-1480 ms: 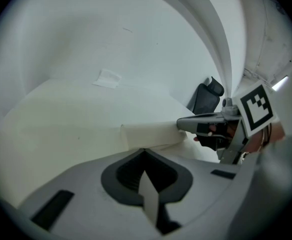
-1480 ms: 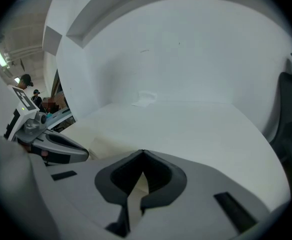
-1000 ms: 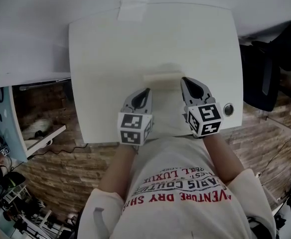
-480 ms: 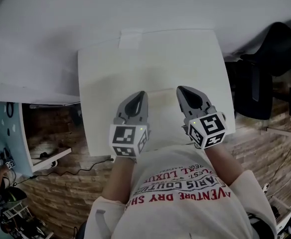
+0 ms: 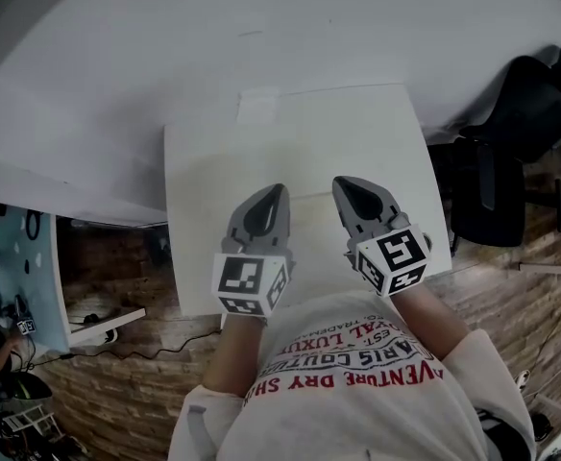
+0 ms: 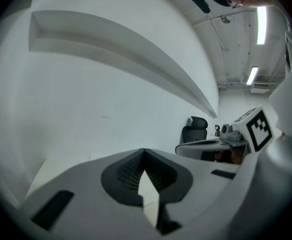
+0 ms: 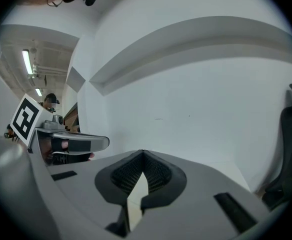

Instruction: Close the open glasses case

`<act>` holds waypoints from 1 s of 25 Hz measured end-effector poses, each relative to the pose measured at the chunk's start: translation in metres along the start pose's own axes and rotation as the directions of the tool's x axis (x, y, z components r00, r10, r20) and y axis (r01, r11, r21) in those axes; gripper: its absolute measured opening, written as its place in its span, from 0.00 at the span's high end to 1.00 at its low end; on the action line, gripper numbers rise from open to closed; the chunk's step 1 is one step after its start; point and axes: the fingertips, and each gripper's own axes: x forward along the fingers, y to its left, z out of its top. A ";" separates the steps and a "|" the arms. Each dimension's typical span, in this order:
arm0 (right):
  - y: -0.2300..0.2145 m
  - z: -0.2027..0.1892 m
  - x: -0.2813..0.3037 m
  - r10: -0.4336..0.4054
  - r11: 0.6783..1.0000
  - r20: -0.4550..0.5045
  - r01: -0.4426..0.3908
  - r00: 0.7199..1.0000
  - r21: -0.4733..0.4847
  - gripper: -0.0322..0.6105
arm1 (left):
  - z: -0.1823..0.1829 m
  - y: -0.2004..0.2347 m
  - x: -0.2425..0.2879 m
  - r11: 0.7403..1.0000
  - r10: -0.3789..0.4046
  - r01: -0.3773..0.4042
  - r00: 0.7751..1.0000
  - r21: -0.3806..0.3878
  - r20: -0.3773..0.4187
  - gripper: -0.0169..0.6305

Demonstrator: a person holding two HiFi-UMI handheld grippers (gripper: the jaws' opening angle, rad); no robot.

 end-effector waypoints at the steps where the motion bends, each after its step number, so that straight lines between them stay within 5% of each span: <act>1: 0.000 0.001 0.000 0.002 1.000 0.001 -0.002 1.000 -0.003 0.93 | 0.000 0.001 0.000 1.000 0.003 -0.003 1.000 -0.010 0.001 0.98; 25: 0.002 -0.015 -0.018 0.006 0.999 -0.033 -0.004 0.999 0.047 0.93 | -0.011 -0.012 -0.013 0.999 0.023 -0.023 1.000 -0.042 -0.005 0.98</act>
